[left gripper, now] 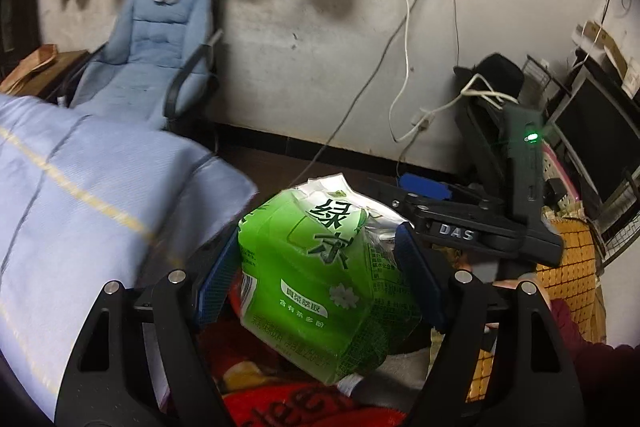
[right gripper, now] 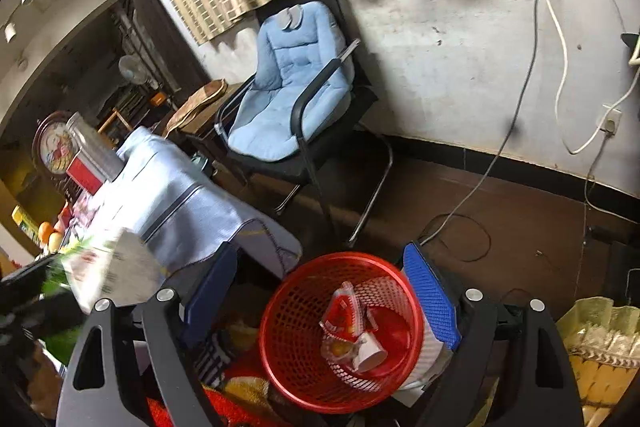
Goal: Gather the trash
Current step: 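Carry both items to the red wastebasket and open both tools to drop them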
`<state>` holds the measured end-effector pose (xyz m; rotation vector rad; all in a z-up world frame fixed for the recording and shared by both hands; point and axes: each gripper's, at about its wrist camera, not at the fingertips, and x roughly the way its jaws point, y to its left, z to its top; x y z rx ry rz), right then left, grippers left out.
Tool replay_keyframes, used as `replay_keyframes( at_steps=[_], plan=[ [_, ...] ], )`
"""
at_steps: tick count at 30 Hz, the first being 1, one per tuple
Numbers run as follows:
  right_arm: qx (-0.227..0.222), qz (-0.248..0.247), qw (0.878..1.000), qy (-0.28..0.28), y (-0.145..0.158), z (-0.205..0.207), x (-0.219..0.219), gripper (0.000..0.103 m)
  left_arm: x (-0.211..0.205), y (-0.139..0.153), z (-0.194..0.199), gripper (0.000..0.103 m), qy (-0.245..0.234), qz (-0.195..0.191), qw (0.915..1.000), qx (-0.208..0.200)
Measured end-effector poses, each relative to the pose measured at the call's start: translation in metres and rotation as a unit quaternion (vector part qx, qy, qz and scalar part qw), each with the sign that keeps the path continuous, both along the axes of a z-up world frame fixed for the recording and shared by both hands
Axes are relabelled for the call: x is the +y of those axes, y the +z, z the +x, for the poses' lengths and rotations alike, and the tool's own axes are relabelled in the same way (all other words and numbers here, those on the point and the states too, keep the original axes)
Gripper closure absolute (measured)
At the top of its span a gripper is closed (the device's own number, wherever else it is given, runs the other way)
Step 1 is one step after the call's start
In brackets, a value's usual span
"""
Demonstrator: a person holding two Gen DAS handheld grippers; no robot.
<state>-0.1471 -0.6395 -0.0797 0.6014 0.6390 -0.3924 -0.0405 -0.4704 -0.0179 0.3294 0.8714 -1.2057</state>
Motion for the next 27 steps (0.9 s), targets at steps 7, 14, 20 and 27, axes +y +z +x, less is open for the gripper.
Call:
replay_keyframes(
  at_steps=[7,14,20,27],
  plan=[
    [-0.007,0.014,1.000,-0.022,-0.002,-0.008,-0.018,0.019,-0.014,-0.011,0.012,0.012,0.018,0.015,0.9997,0.000],
    [-0.001,0.015,1.000,-0.004,-0.003,0.001,-0.005,0.019,0.012,-0.002,0.023,0.010,0.064,0.009,0.9977,-0.018],
    [-0.004,0.001,1.000,0.021,0.007,0.005,0.015,0.019,0.041,0.012,0.024,0.008,0.097,-0.004,0.9947,-0.032],
    [-0.016,-0.019,0.999,0.048,0.025,0.006,0.040,0.019,0.072,0.027,0.024,0.008,0.127,-0.021,0.9907,-0.042]
  ],
)
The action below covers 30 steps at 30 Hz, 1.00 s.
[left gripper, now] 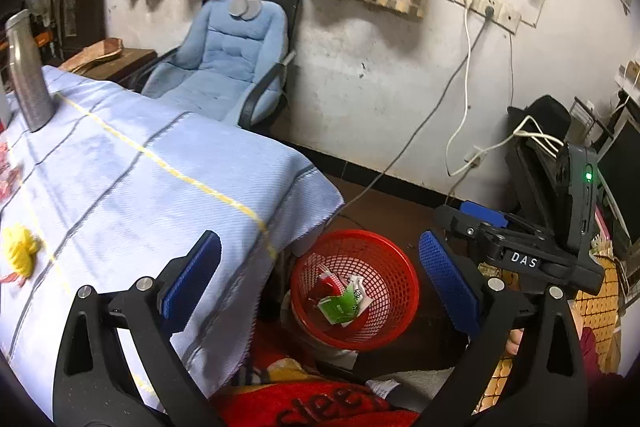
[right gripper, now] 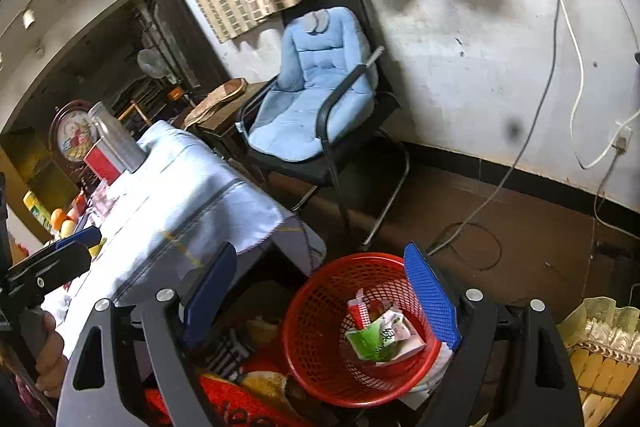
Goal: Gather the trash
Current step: 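Carry both items to the red wastebasket and open both tools to drop them, then move both tools back over the table toward the crumpled tissues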
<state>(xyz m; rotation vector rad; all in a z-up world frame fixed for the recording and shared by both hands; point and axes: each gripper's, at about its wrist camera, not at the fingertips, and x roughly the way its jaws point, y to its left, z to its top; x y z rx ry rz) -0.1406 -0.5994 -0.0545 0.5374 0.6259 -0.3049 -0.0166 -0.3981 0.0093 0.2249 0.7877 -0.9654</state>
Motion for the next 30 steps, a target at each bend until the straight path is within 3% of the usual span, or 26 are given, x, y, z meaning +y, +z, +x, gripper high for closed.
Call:
replay_keyframes(
  at_steps=[14,20,22,26,30],
  plan=[
    [-0.026,-0.033,0.997,0.057,0.038,0.011,0.055,0.015,0.071,0.024,0.000,0.007,0.065,-0.032,0.9969,-0.030],
    [-0.015,-0.040,0.994,0.101,0.041,0.036,0.089,0.014,0.120,0.020,0.023,0.007,0.132,-0.005,0.9900,-0.051],
    [-0.011,-0.045,0.992,0.120,0.043,0.046,0.104,0.014,0.147,0.017,0.038,0.007,0.169,0.009,0.9841,-0.055],
    [-0.009,-0.053,0.986,0.155,0.047,0.060,0.134,0.014,0.211,0.009,0.065,0.007,0.256,0.038,0.9635,-0.068],
    [-0.005,-0.064,0.981,0.185,0.049,0.072,0.163,0.011,0.280,-0.004,0.091,0.007,0.327,0.038,0.9435,-0.036]
  ],
)
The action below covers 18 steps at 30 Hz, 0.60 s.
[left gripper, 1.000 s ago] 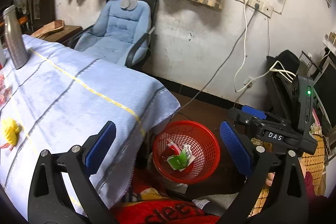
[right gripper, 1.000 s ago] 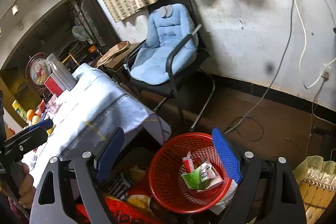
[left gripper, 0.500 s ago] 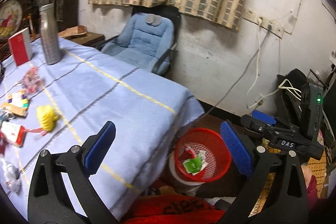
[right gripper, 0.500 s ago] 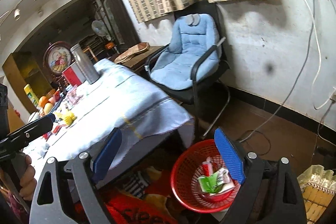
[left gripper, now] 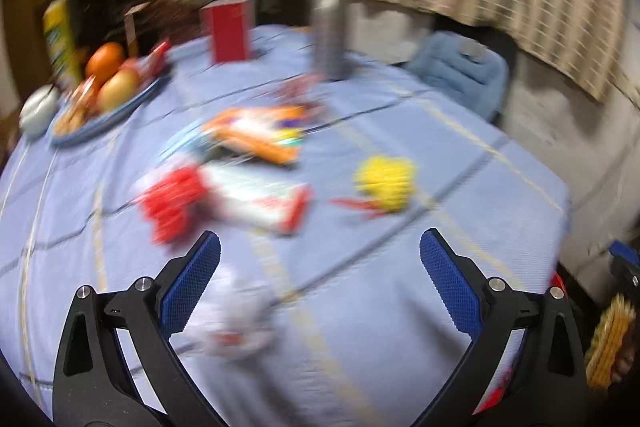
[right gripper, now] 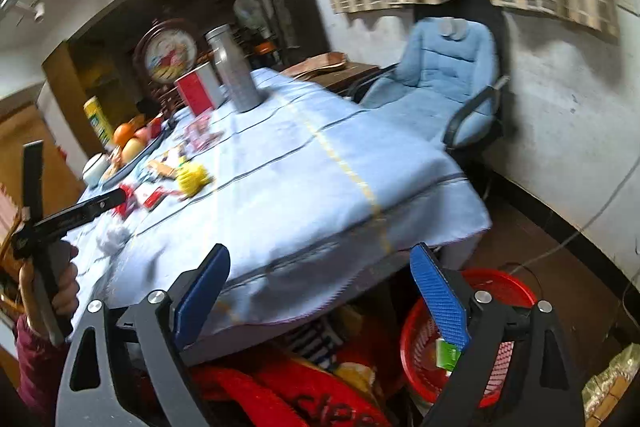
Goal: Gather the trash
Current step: 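Move both tools back over the table toward the crumpled tissues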
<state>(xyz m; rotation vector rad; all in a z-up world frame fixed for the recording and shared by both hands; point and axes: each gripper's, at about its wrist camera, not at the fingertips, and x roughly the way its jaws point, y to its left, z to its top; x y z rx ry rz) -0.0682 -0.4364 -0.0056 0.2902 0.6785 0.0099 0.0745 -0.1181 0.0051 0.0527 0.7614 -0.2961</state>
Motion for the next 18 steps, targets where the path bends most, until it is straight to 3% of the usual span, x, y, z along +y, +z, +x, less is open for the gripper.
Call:
replay_keyframes(
  at_steps=[5,9,15,18],
  plan=[
    [0.005,0.000,0.999,0.046,0.004,0.023,0.037,0.010,0.048,-0.021,0.020,0.007,0.054,-0.007,0.9976,0.044],
    [0.001,-0.015,0.996,0.088,0.012,0.053,0.071,0.009,0.056,-0.036,0.029,0.007,0.053,-0.021,0.9931,0.102],
    [0.018,-0.055,0.986,0.155,0.011,0.124,0.133,0.006,0.055,-0.042,0.032,0.007,0.059,-0.017,0.9908,0.121],
    [0.038,-0.063,0.984,0.163,0.004,0.163,0.153,0.006,0.045,-0.045,0.032,0.007,0.055,0.020,0.9909,0.121]
  ],
)
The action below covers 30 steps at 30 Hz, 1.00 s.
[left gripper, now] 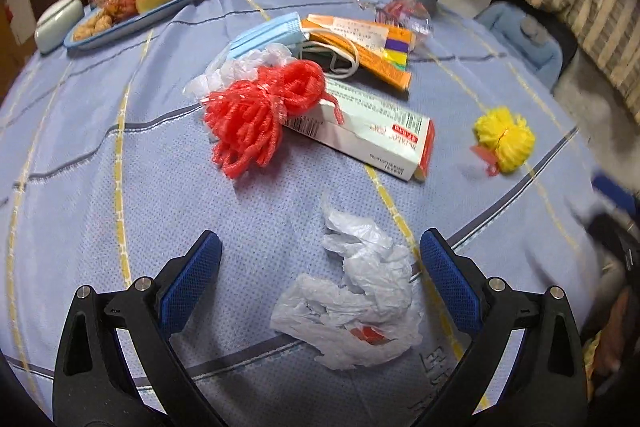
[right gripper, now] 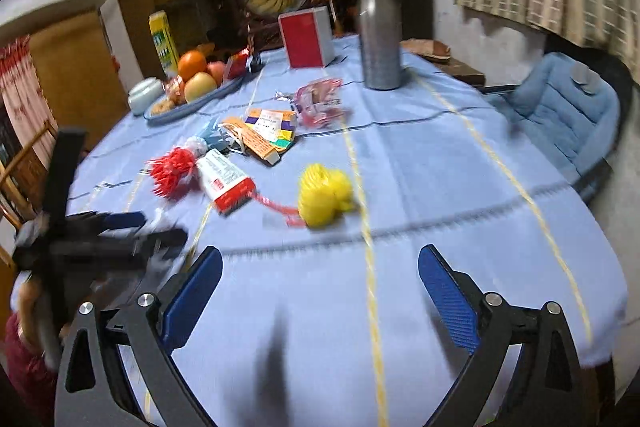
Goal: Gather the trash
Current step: 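Move both tools back over the table toward the crumpled tissues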
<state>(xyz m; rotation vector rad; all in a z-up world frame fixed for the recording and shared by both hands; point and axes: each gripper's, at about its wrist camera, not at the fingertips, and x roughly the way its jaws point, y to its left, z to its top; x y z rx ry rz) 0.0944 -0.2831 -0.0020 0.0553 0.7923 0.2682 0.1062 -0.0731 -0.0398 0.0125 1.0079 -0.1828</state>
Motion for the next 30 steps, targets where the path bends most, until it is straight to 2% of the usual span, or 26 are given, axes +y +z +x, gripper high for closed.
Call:
replay_keyframes(
  at_steps=[3,5,10,14,20,30],
  plan=[
    [0.025,0.010,1.000,-0.002,-0.008,0.032,0.008,0.007,-0.009,-0.003,0.002,0.007,-0.008,0.036,0.9993,0.006],
    [0.032,0.009,0.999,-0.010,-0.015,0.046,0.009,0.007,-0.011,-0.006,0.003,0.007,-0.012,0.047,0.9988,0.006],
    [0.059,0.021,0.998,-0.025,-0.023,0.072,0.003,0.014,-0.010,-0.006,0.004,0.007,-0.012,0.046,0.9989,0.007],
    [0.083,0.047,0.995,-0.038,-0.032,0.077,-0.006,0.024,-0.010,-0.006,0.003,0.007,-0.013,0.045,0.9989,0.007],
    [0.080,0.025,0.996,-0.038,-0.032,0.076,0.002,0.031,-0.010,-0.005,0.003,0.007,-0.012,0.038,0.9992,0.008],
    [0.082,0.016,0.996,-0.039,-0.032,0.075,0.002,0.034,-0.006,-0.001,-0.001,0.007,-0.023,0.009,0.9997,0.010]
  ],
)
